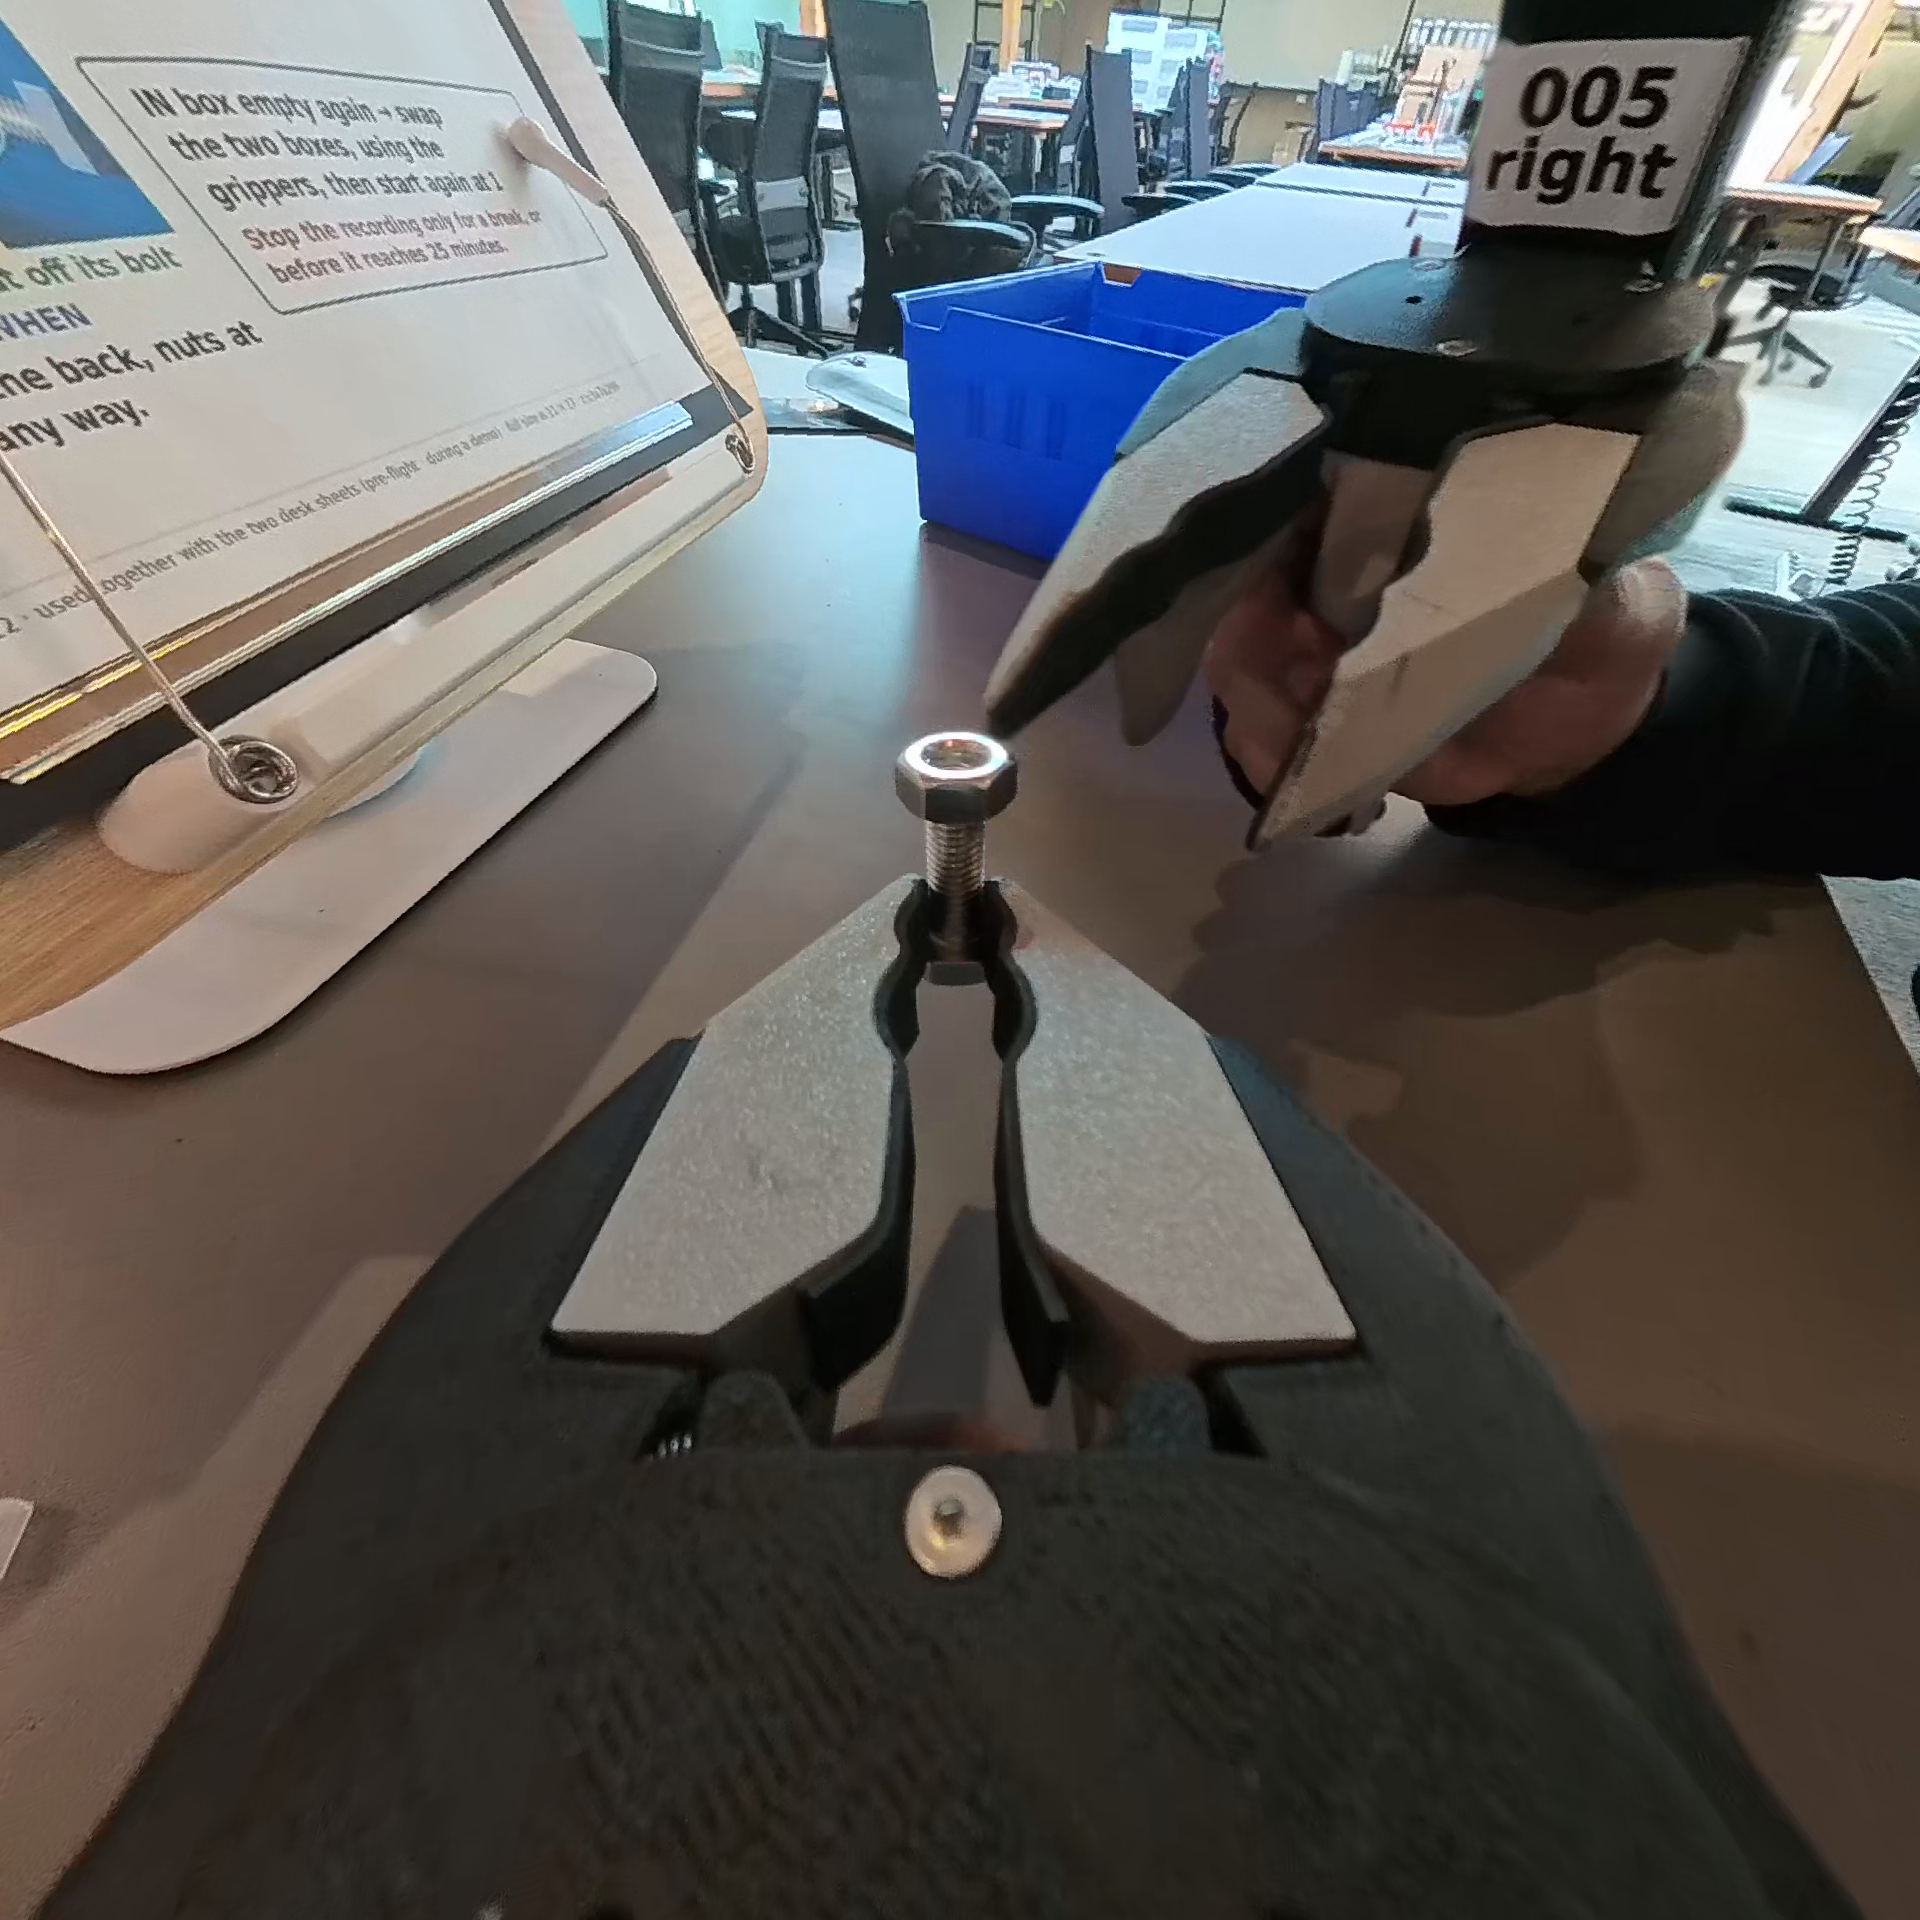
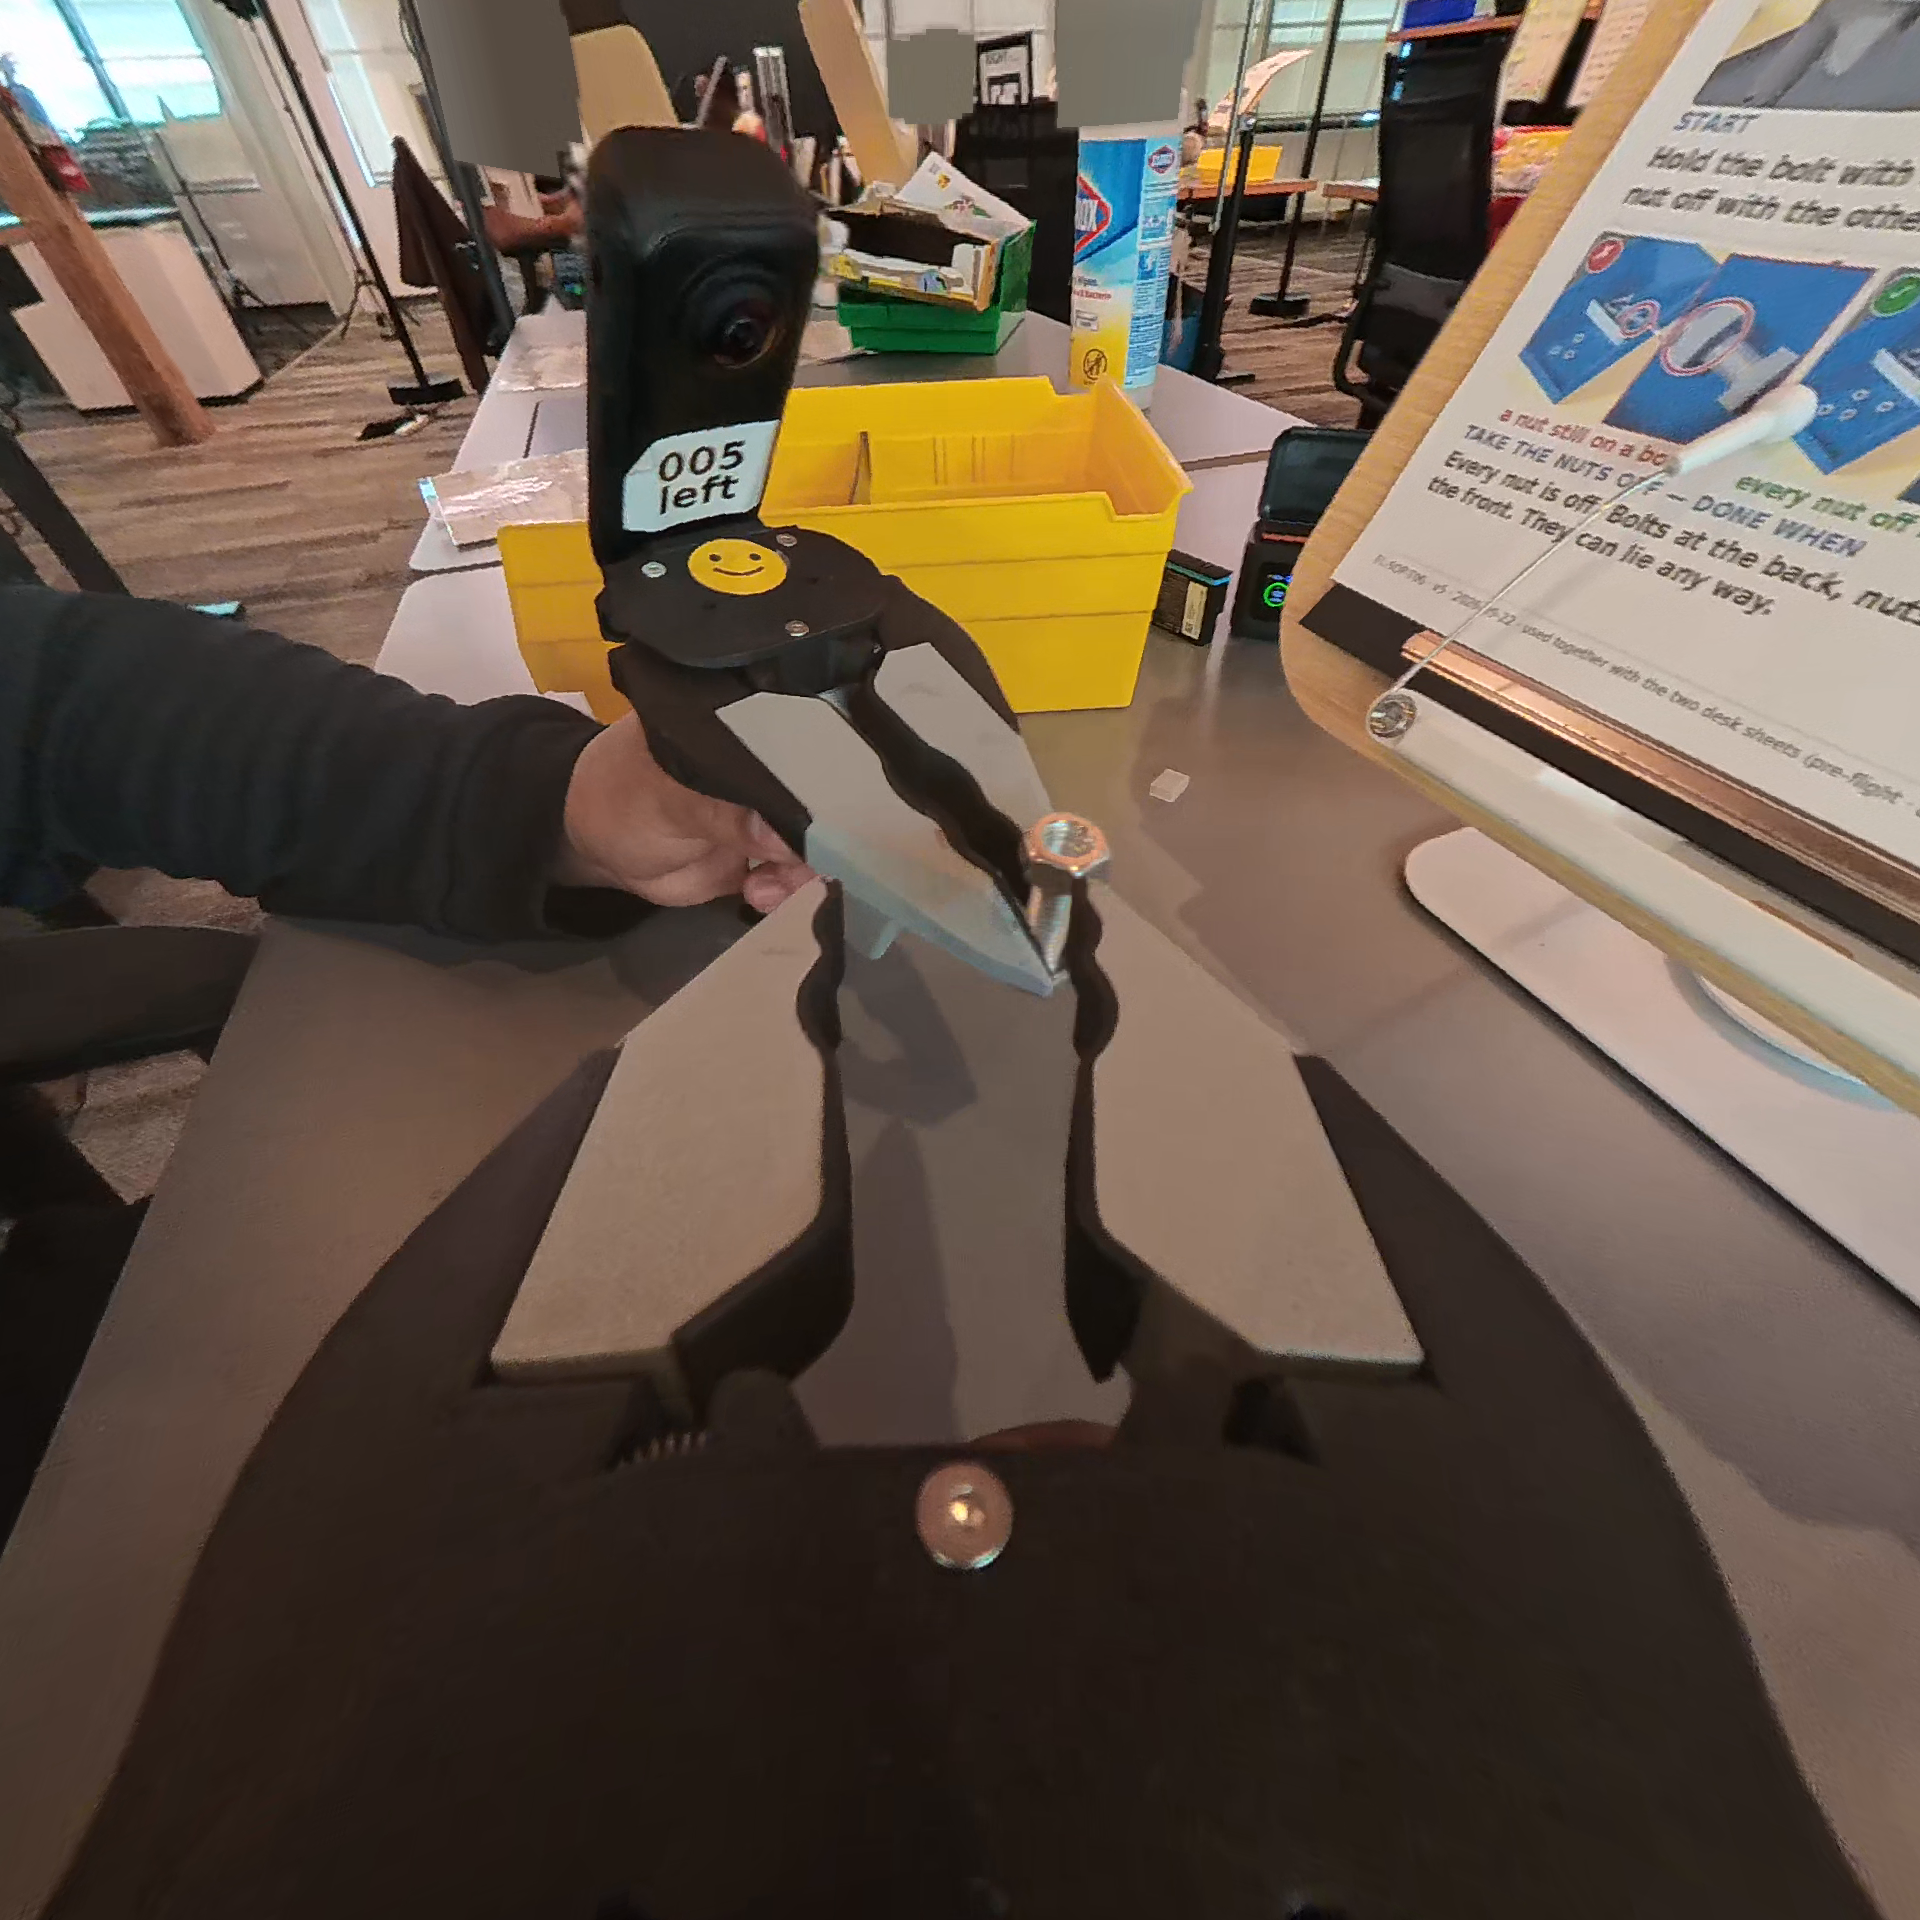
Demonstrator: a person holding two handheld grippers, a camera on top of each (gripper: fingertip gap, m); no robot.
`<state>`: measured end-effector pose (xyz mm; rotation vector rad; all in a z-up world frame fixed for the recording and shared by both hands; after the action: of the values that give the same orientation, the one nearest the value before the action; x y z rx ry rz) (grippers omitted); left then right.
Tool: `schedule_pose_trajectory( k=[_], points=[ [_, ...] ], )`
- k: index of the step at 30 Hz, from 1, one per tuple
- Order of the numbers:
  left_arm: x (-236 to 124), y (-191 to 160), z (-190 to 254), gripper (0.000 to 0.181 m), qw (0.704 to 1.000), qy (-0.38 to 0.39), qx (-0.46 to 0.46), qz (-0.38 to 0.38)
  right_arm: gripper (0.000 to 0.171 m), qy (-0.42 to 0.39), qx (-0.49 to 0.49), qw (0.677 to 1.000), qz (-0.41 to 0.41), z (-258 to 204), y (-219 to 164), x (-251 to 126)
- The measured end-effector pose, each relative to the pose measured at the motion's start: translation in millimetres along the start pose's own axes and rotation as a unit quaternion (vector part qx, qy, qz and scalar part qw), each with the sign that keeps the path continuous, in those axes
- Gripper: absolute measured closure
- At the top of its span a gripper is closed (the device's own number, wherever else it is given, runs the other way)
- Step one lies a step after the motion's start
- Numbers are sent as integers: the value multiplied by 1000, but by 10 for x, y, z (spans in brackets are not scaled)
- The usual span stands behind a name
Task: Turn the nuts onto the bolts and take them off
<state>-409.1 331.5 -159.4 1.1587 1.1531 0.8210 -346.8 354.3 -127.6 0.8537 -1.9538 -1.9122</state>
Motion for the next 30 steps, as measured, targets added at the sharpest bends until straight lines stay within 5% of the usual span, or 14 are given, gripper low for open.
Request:
schedule_pose_trajectory(
  k=[8, 13, 18, 20, 22, 24, 25, 30],
  points=[
    [11, 0, 33, 174, 1000, -4, 4, -1, 118, 14, 23, 1000, -5, 8, -46, 71],
    [17, -10, -59, 174, 1000, 12, -17, -9, 142, 15, -13, 1000, -19, -67, -28, 53],
    [19, -3, 38, 174, 1000, -6, 0, -4, 110, -12, 36, 999, -20, 88, -79, 70],
    [31, -13, 49, 174, 1000, -4, 5, -8, 110, 8, 43, 999, -16, 57, -94, 101],
    [32, -9, 9, 174, 1000, 8, -1, -8, 113, 16, 34, 999, -21, 12, -92, 111],
    [37, -24, -69, 174, 999, 22, -17, -17, 152, 50, 10, 998, -30, -105, -82, 104],
    [34, -20, -84, 174, 999, 18, -27, -16, 153, 68, 10, 997, -30, -157, -76, 104],
    [23, -5, 1, 174, 1000, 0, -14, -7, 106, 5, 42, 999, -23, 69, -93, 93]
  ],
)
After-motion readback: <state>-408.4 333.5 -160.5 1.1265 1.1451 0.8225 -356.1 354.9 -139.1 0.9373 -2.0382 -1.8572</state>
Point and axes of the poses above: each gripper's, where its closed fingertips meet, x out along the fingers, y out of its top, z = x × y across the jaws, the point moved 4 cm from there along -x, back along the fingers, and after that the axes turned 14 degrees about y, right-handed, at the moved point
